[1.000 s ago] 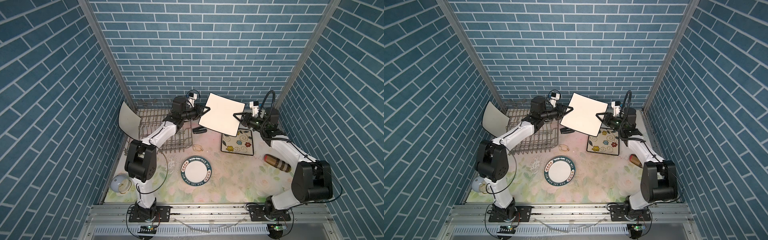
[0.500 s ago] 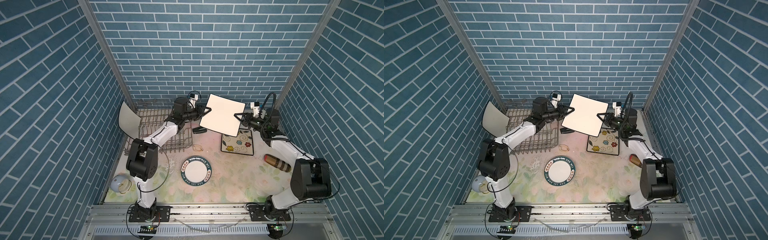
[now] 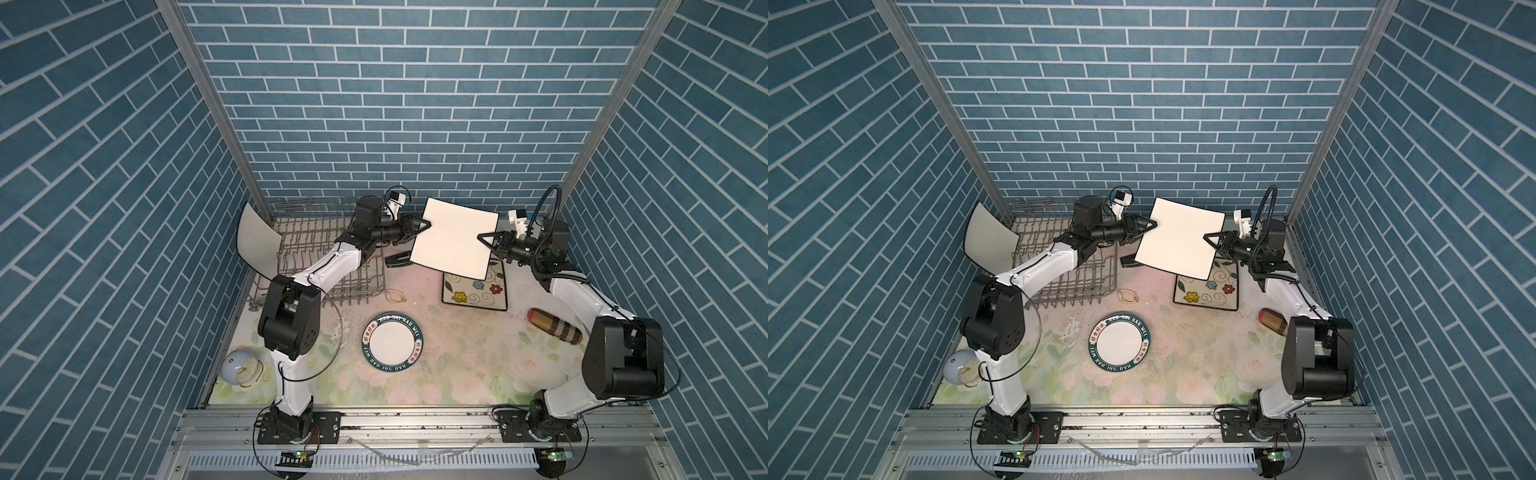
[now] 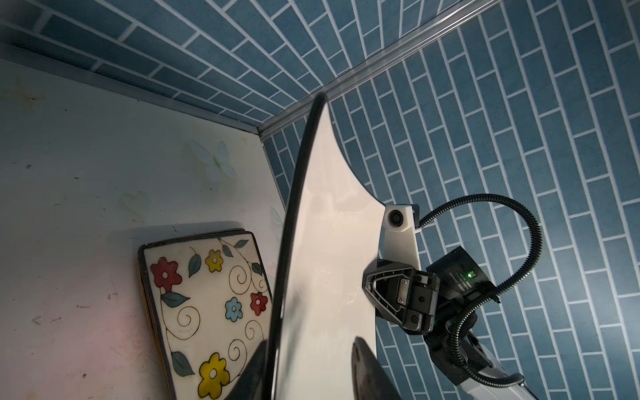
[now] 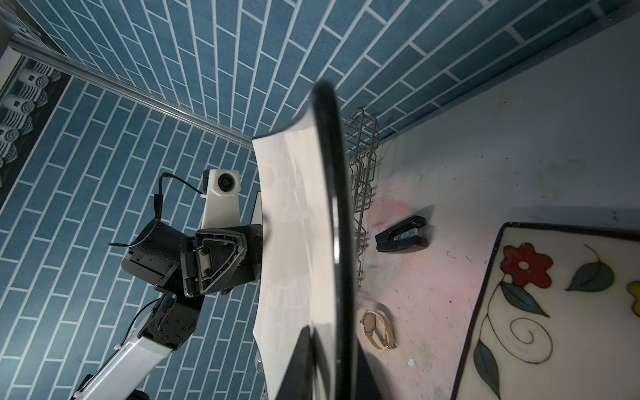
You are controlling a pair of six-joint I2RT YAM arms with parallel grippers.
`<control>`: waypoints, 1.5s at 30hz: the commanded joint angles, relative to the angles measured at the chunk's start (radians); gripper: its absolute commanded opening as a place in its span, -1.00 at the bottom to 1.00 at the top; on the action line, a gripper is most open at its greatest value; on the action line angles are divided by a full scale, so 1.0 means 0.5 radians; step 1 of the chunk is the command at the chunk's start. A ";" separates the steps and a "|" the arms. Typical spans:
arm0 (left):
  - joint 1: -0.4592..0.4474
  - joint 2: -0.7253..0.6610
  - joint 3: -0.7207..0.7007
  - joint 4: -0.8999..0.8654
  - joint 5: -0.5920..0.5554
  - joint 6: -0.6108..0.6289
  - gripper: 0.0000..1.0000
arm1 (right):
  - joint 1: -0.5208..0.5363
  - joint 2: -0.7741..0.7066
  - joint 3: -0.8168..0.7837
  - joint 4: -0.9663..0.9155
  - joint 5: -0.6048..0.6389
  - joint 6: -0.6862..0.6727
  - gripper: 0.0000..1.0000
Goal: Unload the plates from the dish rack
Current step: Place a plate on the plates.
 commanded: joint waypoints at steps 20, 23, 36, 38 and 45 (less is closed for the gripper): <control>0.341 -0.318 0.035 -0.600 0.055 0.733 -0.11 | -0.414 0.239 0.332 -1.079 -0.359 -0.888 -1.00; 0.357 -0.348 0.028 -0.675 0.054 0.803 -0.11 | -0.454 0.307 0.401 -1.251 -0.381 -1.026 -1.00; 0.440 -0.480 0.050 -1.000 -0.003 1.086 -0.09 | -0.554 0.629 0.625 -1.663 -0.439 -1.393 -1.00; 0.443 -0.480 0.047 -1.016 -0.021 1.100 -0.09 | -0.555 0.680 0.645 -1.663 -0.453 -1.405 -1.00; 0.443 -0.473 0.030 -1.008 -0.031 1.098 -0.09 | -0.555 0.808 0.720 -1.688 -0.491 -1.447 -1.00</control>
